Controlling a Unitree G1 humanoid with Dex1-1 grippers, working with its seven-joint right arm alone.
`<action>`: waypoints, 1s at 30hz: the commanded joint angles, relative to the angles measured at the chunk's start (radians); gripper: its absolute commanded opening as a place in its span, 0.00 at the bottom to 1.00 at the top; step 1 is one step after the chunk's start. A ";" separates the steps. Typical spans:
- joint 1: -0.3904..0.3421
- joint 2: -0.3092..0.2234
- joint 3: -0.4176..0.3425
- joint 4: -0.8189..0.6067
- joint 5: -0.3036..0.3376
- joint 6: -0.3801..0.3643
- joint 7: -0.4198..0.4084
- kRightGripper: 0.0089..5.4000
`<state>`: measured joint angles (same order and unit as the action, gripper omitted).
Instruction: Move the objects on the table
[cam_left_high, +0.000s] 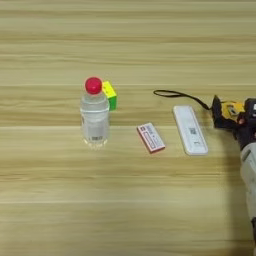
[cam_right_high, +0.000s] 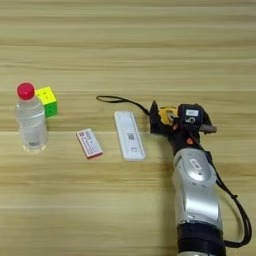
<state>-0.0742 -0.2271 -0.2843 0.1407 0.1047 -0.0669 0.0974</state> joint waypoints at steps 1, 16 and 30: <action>0.016 0.002 0.026 -0.174 -0.004 0.023 -0.005 1.00; 0.303 0.087 0.162 -0.491 -0.050 0.129 -0.001 1.00; 0.362 0.118 0.247 -0.479 -0.073 0.144 0.012 1.00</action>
<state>0.3200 -0.1060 -0.0467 -0.3165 0.0360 0.0994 0.1092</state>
